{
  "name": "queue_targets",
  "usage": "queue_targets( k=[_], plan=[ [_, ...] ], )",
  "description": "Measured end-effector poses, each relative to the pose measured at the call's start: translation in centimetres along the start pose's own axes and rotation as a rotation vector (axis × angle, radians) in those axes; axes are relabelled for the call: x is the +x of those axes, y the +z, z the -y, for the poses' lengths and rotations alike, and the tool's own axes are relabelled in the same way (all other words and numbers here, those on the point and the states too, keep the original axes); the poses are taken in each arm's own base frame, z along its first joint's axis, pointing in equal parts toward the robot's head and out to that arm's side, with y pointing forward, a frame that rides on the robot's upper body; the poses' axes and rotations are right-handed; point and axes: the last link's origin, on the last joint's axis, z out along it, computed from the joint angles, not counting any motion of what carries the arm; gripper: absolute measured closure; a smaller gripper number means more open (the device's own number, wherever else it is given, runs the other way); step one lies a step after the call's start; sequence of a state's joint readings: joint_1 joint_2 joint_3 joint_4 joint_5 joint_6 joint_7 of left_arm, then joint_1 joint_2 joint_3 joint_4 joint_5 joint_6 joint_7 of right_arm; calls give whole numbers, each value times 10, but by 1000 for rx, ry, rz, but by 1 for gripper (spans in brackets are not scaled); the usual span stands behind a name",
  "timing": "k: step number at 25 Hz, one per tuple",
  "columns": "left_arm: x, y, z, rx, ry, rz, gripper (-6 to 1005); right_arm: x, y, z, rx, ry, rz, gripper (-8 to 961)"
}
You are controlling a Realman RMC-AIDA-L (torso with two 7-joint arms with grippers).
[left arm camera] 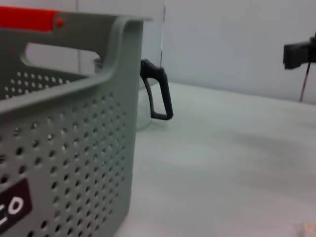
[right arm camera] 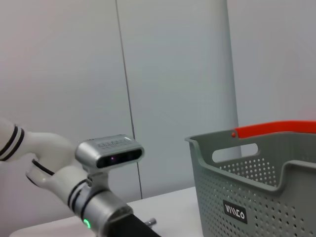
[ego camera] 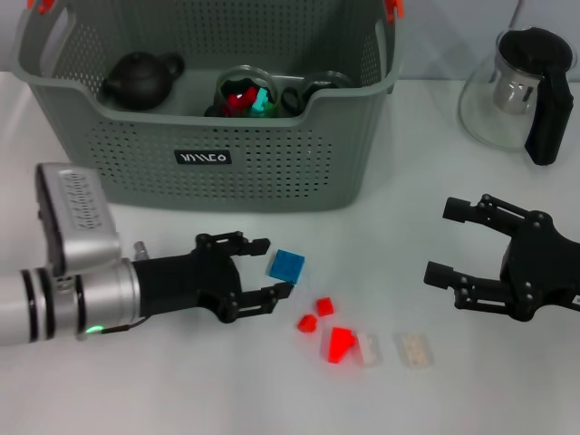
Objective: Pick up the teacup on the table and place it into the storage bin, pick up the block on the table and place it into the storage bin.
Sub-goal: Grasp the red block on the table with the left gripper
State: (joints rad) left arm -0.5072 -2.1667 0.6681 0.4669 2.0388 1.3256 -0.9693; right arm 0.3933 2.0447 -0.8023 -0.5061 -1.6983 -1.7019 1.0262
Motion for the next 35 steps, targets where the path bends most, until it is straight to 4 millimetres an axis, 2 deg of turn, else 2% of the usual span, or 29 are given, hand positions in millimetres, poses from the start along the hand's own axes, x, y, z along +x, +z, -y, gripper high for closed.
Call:
queue_targets(
  k=[7,17,29,35],
  plan=[
    [-3,8,1,13,19,28,311,2,-3,-2,8,14,5,29],
    [-15,-1,-29,-87,42,-11,369,0,-4,0,23,15,17,30],
    [-23,23,-35,-73,82,25,482,0,-3,1,23,13,18,30],
    [-23,30,-37,-67,98,21,481,0,-3,0,23,14,16,30]
  ],
)
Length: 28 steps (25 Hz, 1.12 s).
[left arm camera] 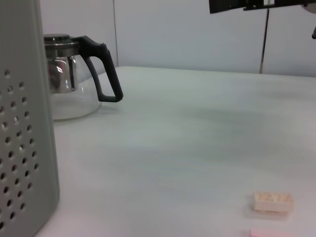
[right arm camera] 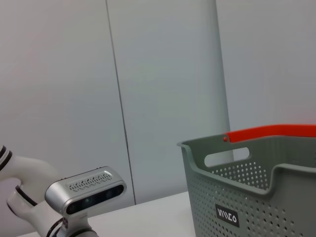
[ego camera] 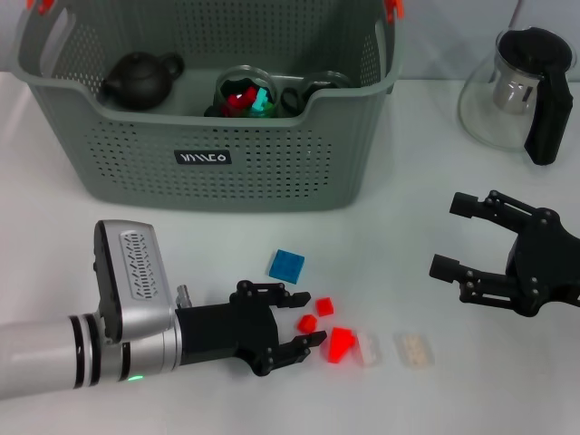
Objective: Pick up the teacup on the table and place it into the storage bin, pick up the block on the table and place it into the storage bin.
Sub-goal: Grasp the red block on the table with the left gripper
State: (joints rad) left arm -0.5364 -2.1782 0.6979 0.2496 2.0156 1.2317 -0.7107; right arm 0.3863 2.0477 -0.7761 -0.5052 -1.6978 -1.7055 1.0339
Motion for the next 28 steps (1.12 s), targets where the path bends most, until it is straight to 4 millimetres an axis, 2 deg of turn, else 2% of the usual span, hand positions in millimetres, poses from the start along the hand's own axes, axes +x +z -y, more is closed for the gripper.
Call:
queue_targets(
  k=[5,24,28],
  plan=[
    [1,2,0,-4,1,-2,481,1,-1,0,2,2,-1,30],
    [-2,4,1,4,-3,27,589,1,-1,-1,0,4,-1,31],
    [-1,4,2,7,-6,24,704,1,-1,-2,0,5,0,31]
  ],
)
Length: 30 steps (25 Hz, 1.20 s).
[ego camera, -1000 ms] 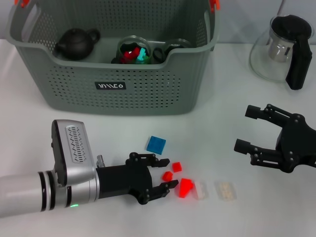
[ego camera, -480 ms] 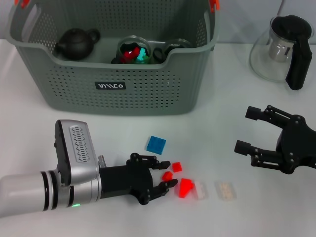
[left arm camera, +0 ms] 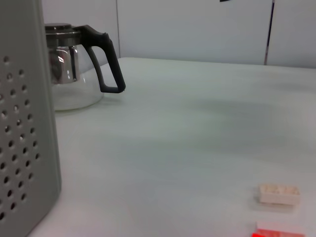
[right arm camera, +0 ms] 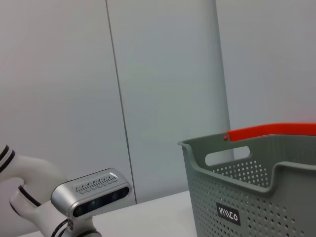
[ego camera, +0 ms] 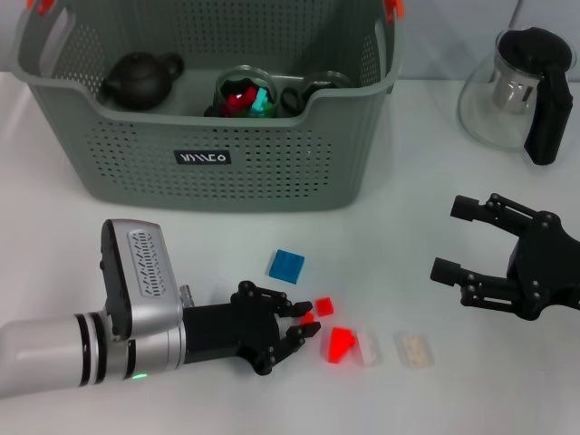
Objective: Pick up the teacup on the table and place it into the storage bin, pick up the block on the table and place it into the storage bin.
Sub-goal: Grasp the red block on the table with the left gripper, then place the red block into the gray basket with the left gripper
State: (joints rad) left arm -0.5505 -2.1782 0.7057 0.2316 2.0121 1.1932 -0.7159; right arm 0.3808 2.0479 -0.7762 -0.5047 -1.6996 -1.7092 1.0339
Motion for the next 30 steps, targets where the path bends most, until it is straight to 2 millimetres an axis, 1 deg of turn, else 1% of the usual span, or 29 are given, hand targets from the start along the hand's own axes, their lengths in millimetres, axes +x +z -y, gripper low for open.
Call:
queue_targets(
  k=[2,9,11,15,20,21,23,26,28,30],
  plan=[
    [0,0,0,1,-1,-1,761,0,0,0,0,0,0,30],
    [5,-5,4,-13,-36,-25,786,0,-1,0,-2,-1,1,29],
    [10,-11,6,-24,-52,-52,787,-1,-1,0,-3,-1,1,29],
    [24,-33,12,-59,-73,-125,787,-2,-1,-1,-10,-6,8,30],
    [60,-70,22,-157,-91,-289,786,-3,0,-2,-16,-8,13,30],
    [70,-78,26,-177,-91,-327,786,-3,1,-2,-19,-8,14,30],
    [85,-88,35,-194,-92,-374,786,-4,2,-2,-25,-11,16,30],
    [115,-100,56,-194,-91,-442,774,-5,5,-3,-38,-13,16,30],
    [136,-104,73,-175,-97,-468,767,-5,6,-3,-43,-14,16,30],
    [153,-105,88,-144,-124,-466,759,-6,7,-3,-44,-15,16,30]
  ],
)
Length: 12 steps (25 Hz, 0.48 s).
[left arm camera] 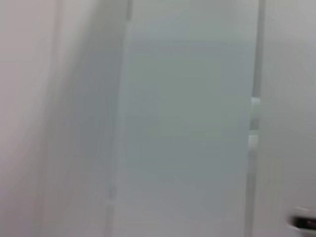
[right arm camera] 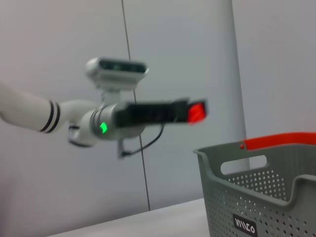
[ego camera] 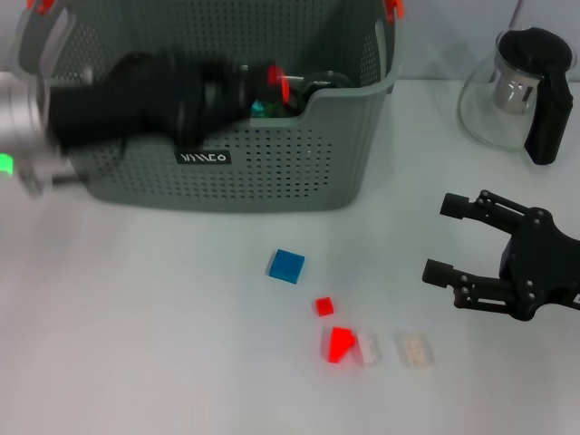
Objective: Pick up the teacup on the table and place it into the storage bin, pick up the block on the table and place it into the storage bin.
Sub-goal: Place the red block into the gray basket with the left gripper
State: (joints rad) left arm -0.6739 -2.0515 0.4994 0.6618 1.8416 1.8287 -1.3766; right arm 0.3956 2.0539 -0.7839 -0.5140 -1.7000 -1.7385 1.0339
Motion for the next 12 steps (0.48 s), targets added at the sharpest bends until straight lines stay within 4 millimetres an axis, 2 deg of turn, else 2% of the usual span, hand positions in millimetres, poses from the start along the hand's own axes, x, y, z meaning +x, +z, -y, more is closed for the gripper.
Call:
queue_targets(
  k=[3,6,9,12],
  plan=[
    [27,14,28,94,-39,44,747,0,1,0,-4,-1,2,31],
    [41,28,55,212,-92,130,736,0,2,0,-6,-3,3,31],
    [43,44,79,342,-117,250,724,-1,3,0,-8,-7,3,31],
    [29,56,95,464,-82,391,713,-2,4,1,-8,-11,3,30]
  ],
)
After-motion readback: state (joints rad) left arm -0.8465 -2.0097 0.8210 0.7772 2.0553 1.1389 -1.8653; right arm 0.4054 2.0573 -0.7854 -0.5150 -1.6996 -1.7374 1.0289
